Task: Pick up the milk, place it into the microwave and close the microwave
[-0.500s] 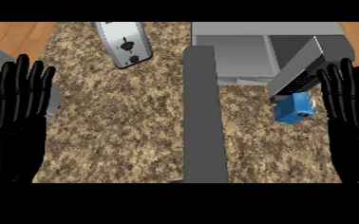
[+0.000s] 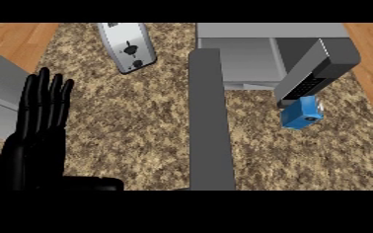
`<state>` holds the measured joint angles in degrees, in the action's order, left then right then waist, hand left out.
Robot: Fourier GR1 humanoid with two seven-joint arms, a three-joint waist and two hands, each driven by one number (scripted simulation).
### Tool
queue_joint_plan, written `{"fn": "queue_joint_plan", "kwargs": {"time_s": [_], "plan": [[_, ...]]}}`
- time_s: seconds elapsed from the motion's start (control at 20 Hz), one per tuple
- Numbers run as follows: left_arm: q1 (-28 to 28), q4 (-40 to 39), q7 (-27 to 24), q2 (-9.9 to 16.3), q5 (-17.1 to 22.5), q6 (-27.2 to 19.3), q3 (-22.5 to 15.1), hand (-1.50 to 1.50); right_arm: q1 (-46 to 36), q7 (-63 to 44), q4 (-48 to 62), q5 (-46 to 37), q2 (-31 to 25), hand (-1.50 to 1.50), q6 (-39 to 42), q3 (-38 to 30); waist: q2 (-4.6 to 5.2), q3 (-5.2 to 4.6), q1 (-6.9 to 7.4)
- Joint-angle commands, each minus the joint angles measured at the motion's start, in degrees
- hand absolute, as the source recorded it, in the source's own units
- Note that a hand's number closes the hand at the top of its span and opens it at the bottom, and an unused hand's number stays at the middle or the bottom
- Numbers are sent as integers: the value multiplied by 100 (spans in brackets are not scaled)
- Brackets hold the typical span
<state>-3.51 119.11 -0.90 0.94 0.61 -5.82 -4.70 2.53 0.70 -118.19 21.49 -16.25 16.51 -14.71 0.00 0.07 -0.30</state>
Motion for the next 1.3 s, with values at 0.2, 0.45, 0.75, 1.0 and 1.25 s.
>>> {"fn": "queue_joint_plan", "kwargs": {"time_s": [0.2, 0.45, 0.75, 1.0, 1.25], "plan": [[-1432, 582, -461, -87, 413, 132, -287, -150, 668, -207, -339, 801, -237, -150, 718, -661, -14, -9, 31], [-2296, 1428, -397, 172, 648, 413, -227, -150, 1023, 161, -296, 471, 157, -150, 947, -678, -16, -6, 51], [-3034, 939, -1402, 293, 1232, 1128, 77, -150, 718, 189, -209, -170, 200, -150, 829, -698, -10, -9, 75], [-3489, 961, -1863, 4, 694, 1157, -277, -150, 706, 791, 410, -795, 419, -150, 1074, -586, -7, -6, 78], [-3882, 1125, -1983, 204, 1207, 1582, 276, -150, 485, 860, 592, -1397, 543, -150, 830, -386, -9, -7, 79]]}}
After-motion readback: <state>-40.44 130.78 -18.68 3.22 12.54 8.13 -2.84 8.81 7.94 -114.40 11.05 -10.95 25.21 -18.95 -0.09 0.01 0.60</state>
